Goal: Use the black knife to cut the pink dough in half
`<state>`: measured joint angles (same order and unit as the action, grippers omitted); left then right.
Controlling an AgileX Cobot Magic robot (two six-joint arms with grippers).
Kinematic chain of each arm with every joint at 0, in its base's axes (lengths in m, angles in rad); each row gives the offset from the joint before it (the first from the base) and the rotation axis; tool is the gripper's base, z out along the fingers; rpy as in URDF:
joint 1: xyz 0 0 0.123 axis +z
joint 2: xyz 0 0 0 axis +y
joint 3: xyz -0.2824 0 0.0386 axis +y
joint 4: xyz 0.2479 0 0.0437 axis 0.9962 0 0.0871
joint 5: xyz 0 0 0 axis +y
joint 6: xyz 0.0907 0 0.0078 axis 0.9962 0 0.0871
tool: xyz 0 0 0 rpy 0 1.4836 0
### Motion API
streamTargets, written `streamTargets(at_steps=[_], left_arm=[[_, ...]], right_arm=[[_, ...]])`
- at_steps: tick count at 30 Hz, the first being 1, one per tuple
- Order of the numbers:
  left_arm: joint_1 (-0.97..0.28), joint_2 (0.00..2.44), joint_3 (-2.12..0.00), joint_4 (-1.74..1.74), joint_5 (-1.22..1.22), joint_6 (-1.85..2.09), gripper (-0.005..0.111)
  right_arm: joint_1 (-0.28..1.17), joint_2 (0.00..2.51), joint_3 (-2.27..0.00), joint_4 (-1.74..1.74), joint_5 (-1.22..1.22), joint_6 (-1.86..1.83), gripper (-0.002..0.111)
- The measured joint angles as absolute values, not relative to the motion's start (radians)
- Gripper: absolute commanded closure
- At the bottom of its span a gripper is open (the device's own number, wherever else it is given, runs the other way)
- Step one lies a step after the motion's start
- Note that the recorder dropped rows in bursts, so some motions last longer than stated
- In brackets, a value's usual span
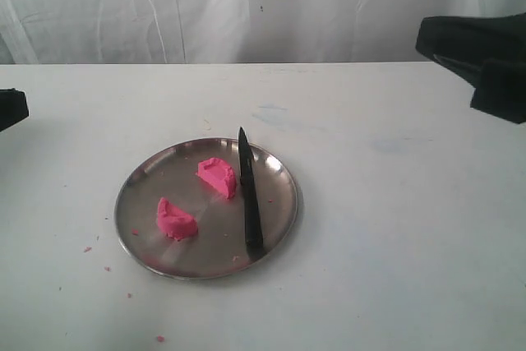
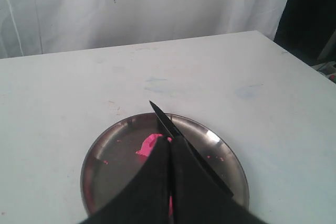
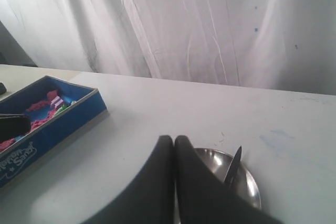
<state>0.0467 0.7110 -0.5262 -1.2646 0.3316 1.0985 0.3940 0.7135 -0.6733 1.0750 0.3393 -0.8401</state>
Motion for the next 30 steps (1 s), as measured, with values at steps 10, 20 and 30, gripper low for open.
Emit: streamTargets(at_steps=[10, 20, 30], left_arm=[[0.047, 0.711, -0.526, -1.265, 0.326, 1.100, 0.107], [0.047, 0.711, -0.526, -1.265, 0.326, 1.100, 0.107], [0.047, 0.711, -0.526, -1.265, 0.326, 1.100, 0.107]], right_arm=[[0.392, 0.698, -0.664, 1.052, 0.293, -0.842, 0.108], [0.390, 0.486, -0.363, 0.388, 0.109, -0.160, 0.108], [0.389, 0.238, -0.025, 0.084, 0.012, 0.041, 0.108]])
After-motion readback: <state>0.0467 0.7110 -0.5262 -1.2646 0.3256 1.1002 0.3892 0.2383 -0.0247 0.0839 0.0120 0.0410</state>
